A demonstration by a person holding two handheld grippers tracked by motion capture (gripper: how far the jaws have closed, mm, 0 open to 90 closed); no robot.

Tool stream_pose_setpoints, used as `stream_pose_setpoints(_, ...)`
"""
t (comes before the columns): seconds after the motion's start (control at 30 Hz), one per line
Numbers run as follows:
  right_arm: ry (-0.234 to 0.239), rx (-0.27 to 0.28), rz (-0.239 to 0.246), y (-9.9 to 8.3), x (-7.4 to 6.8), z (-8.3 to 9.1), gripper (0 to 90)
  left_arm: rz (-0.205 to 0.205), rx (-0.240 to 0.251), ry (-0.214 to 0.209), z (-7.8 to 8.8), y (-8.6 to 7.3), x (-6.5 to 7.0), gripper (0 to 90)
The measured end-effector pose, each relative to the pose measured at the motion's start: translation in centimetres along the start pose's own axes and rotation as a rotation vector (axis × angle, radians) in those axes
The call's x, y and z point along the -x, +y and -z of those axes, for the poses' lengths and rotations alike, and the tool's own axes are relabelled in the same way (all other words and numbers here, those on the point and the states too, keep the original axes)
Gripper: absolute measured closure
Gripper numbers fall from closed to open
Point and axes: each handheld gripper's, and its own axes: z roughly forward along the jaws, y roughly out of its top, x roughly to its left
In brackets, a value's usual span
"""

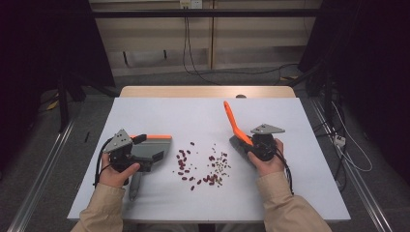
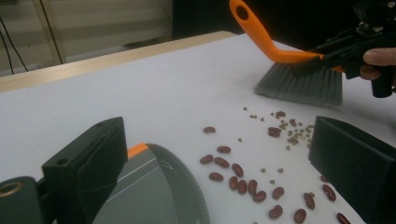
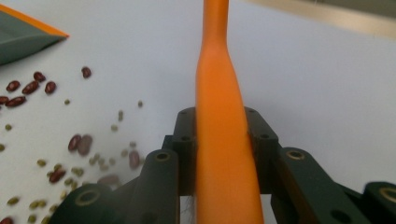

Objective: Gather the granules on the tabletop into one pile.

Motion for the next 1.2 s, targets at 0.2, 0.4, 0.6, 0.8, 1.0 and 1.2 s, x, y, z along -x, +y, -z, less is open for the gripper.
stream_pose_setpoints(0.2, 0.041, 0.054, 0.047, 2.0, 0.2, -2.5, 71.0, 0.010, -0.002, 0.001, -0.1, -0.1, -0.2, 4.4)
stream_pose_setpoints(0.4, 0.014, 0.031, 0.195, 2.3, -0.7, -5.6, 71.0, 0.022, 0.014, -0.001, 0.1, 0.0, -0.5, 4.4)
stream_pose_setpoints(0.6, 0.070, 0.003, 0.299, 2.1, -2.6, -5.3, 71.2, 0.024, 0.008, -0.001, 0.2, -0.1, -0.7, 4.4)
stream_pose_setpoints(0.8, 0.142, -0.001, 0.345, 1.7, -3.5, -4.6, 71.1, 0.030, 0.008, 0.004, 0.2, -0.1, -0.8, 4.5)
stream_pose_setpoints(1.0, 0.207, -0.001, 0.394, 1.3, -4.6, -3.8, 71.1, 0.035, 0.012, 0.013, 0.3, -0.1, -0.9, 4.4)
stream_pose_setpoints(1.2, 0.251, 0.005, 0.404, 1.0, -5.1, -3.1, 71.2, 0.031, 0.010, 0.011, 0.3, -0.1, -0.9, 4.5)
